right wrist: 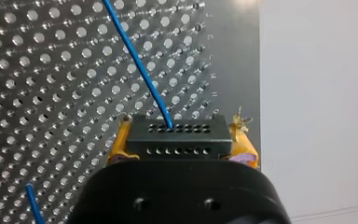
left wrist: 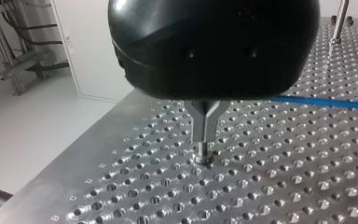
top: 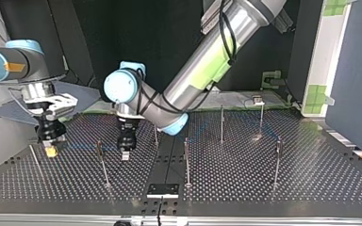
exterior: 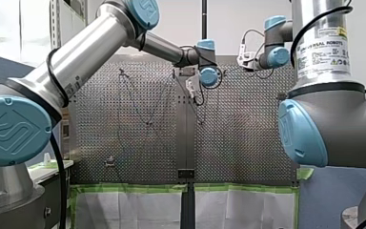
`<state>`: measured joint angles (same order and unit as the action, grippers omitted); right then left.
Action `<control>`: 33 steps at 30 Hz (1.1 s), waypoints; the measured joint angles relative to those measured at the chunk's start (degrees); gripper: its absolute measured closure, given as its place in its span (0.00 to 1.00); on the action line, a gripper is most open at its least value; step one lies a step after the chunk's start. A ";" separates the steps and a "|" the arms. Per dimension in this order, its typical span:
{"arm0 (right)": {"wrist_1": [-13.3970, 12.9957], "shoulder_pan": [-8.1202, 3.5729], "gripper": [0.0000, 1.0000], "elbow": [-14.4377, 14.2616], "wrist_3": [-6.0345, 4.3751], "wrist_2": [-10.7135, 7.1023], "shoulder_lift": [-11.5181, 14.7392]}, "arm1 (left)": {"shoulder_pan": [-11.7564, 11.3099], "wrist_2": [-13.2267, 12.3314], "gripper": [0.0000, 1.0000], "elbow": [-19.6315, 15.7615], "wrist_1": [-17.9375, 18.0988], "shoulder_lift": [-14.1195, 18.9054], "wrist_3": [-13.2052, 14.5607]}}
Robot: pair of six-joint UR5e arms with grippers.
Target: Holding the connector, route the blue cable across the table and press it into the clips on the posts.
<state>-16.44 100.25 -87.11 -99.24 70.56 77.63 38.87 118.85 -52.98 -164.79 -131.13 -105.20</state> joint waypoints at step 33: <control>-0.22 -1.00 1.00 2.48 -0.19 -1.57 -3.11 | -1.04 -3.94 0.00 0.17 -4.61 -2.06 -0.21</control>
<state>-16.66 99.25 -84.63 -99.43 69.00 74.52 37.83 114.91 -52.80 -169.40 -133.19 -105.42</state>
